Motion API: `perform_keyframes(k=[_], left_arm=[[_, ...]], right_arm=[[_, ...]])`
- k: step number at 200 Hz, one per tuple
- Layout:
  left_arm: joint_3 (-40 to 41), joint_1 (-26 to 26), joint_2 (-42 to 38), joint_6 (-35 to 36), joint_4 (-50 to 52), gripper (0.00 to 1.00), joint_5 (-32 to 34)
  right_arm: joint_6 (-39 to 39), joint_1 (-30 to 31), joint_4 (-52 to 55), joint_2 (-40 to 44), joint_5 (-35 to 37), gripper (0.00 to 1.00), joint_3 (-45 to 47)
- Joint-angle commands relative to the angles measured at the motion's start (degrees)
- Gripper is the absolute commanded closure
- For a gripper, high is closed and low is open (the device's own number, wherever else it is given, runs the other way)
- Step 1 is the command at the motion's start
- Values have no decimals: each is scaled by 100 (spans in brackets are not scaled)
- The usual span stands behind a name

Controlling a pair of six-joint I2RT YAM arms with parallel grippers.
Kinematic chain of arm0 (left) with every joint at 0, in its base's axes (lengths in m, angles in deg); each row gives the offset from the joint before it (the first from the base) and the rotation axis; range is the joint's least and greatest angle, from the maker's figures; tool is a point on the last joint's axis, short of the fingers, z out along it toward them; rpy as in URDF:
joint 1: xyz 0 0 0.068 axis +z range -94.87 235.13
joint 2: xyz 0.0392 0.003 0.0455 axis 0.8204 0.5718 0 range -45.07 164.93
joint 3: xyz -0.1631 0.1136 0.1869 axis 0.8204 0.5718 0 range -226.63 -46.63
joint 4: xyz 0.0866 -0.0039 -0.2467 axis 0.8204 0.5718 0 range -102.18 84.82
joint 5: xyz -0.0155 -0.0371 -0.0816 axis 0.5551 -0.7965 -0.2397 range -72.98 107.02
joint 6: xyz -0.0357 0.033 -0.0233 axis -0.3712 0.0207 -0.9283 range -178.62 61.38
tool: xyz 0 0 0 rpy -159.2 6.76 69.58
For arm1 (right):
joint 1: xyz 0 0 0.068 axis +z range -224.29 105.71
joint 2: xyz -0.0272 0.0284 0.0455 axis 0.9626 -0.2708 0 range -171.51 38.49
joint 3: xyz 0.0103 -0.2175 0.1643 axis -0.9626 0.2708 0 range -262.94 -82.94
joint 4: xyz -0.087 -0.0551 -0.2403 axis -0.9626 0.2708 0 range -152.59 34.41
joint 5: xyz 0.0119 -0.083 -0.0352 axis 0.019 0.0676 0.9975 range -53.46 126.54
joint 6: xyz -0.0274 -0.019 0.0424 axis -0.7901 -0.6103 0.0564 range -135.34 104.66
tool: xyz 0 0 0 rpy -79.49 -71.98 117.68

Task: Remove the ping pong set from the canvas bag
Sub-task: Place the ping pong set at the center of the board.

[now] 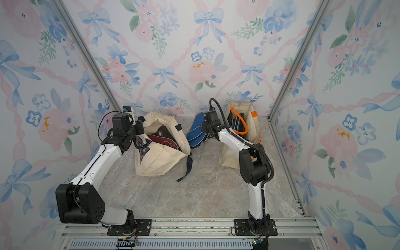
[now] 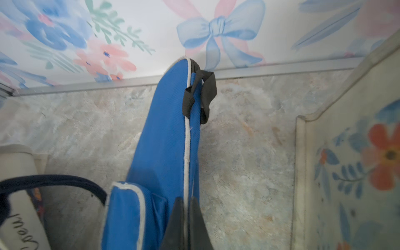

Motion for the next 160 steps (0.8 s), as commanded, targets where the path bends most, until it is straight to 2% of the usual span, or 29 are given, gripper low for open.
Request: perform_keyframes(k=[1, 25, 59, 97, 125, 133, 160], left_arm=[[13, 55, -197, -82, -322, 100, -10], [20, 53, -216, -82, -328, 100, -12], [22, 43, -202, -90, -331, 100, -38], [22, 20, -208, -90, -327, 100, -61], [22, 3, -222, -86, -335, 100, -99], [14, 2, -223, -77, -333, 100, -126], [13, -24, -228, -55, -353, 100, -303]], right_arm=[[-184, 137, 367, -307, -57, 100, -398], [-211, 191, 468, -494, -142, 98, -565], [-327, 316, 697, -764, -163, 88, -877], [-402, 336, 879, -633, -348, 55, -1093], [-482, 414, 847, -126, -509, 31, -982], [-467, 437, 750, 46, -643, 27, -842], [-184, 520, 109, 500, -1323, 25, -132]])
